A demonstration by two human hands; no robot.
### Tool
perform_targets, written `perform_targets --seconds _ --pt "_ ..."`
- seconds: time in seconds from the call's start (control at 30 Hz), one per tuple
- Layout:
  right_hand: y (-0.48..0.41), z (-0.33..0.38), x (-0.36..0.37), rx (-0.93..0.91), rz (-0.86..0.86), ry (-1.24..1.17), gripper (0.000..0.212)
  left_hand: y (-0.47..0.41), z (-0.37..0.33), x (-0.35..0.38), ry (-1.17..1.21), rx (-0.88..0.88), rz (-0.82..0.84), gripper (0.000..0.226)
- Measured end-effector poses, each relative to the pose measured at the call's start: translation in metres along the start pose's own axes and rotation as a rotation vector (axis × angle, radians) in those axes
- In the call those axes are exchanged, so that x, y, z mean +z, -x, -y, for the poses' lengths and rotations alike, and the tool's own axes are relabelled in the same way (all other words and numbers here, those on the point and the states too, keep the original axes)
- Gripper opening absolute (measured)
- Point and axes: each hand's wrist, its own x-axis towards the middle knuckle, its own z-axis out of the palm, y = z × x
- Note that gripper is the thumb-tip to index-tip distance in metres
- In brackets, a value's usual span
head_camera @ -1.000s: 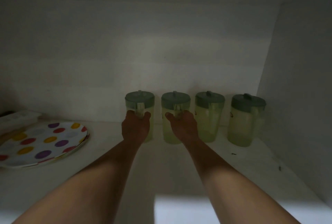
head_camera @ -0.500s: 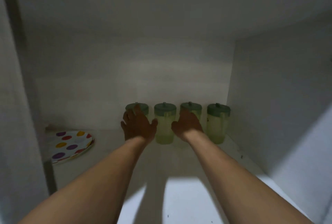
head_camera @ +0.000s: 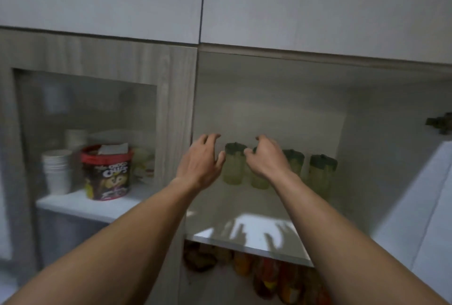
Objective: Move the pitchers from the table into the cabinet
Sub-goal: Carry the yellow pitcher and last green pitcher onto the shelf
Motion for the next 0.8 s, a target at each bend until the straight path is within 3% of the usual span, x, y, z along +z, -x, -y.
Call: perform_targets --seconds 0.23,0.57,0.8 --pt "0.077 0.078 0.018 -0.220 0.074 -0.058 0.055 0.089 0.035 -0.116 -0.211 -0.148 -0.127 0.039" --pt "0.218 0.233 0.074 -0.515 0.308 -0.191 0.051 0.252 0.114 -0.290 -0.577 -0.440 -0.150 0.051" --pt "0.335 0.347 0.109 -0.717 0.438 -0.256 0.057 0.369 0.160 -0.402 -0.676 -0.671 -0.188 0.055"
